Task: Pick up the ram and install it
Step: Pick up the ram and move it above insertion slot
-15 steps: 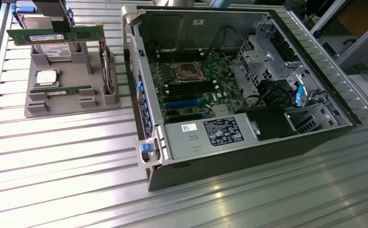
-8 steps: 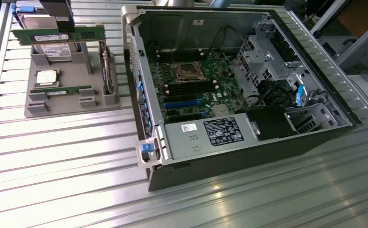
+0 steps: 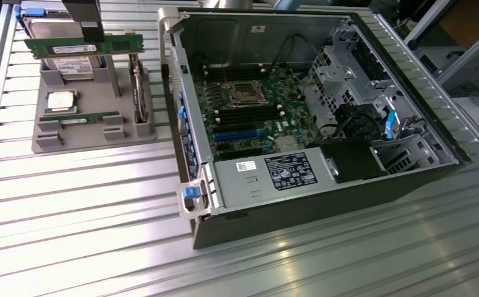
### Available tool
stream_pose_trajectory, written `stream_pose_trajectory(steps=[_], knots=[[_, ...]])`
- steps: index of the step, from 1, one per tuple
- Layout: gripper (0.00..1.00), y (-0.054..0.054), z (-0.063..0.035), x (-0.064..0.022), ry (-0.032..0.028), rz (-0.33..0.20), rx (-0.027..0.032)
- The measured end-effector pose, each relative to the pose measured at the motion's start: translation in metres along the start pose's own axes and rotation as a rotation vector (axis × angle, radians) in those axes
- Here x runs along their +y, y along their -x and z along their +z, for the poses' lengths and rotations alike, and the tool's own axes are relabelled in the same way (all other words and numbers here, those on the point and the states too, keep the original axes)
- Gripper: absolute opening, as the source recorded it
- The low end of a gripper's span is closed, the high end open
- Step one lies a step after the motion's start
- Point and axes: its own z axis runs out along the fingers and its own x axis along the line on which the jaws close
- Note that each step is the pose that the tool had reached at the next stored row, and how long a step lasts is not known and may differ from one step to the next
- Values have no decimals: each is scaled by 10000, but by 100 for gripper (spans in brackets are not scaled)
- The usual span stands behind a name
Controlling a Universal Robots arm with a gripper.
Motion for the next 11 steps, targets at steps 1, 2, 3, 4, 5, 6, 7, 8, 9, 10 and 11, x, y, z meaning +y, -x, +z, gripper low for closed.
stream_pose_trajectory(steps=[1,2,3,4,5,6,7,8,9,10,11], knots=[[12,-1,0,-10,0,0,1],[12,-1,0,-23,-1,0,2],[12,-2,-2,-42,0,0,5],[12,-3,-2,-52,0,0,5],[12,-3,-2,-62,-1,1,7],[12,-4,-3,-76,0,1,9],[12,-4,-4,-85,1,0,10],[12,-5,-4,-91,0,0,11],[12,-5,-4,-96,0,0,11],[12,-5,-4,-102,0,1,12],[12,-5,-4,-106,0,1,12]])
